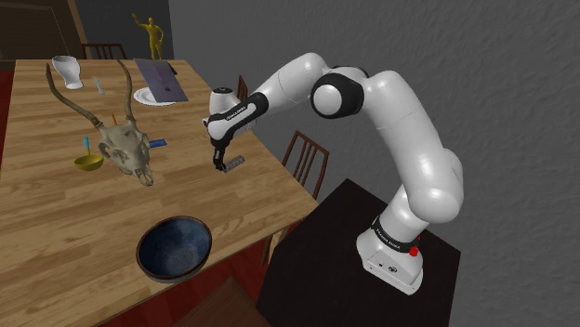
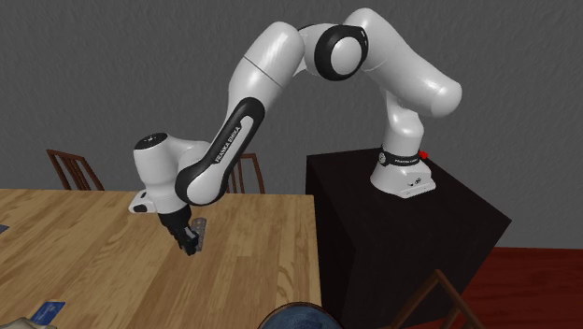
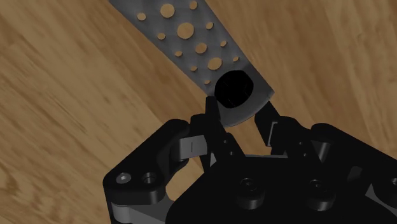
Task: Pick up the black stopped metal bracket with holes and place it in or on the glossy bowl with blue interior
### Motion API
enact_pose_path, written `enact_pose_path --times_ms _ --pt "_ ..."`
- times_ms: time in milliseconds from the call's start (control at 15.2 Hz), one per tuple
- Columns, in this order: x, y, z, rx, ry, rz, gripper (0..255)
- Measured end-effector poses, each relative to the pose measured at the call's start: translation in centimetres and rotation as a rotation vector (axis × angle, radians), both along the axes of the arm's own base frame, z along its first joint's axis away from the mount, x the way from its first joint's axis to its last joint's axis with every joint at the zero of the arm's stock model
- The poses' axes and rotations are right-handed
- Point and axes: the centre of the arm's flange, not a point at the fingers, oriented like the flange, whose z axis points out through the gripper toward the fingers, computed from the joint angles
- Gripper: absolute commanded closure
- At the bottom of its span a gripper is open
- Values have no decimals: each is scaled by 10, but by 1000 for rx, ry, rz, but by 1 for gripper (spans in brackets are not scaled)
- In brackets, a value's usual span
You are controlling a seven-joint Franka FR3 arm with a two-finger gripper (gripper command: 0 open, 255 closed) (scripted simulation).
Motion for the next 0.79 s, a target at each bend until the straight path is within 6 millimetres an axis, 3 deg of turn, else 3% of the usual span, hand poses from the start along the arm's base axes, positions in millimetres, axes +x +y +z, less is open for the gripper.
enact_pose_path --times_ms 792 --pt "-2 -3 58 -3 3 -2 255"
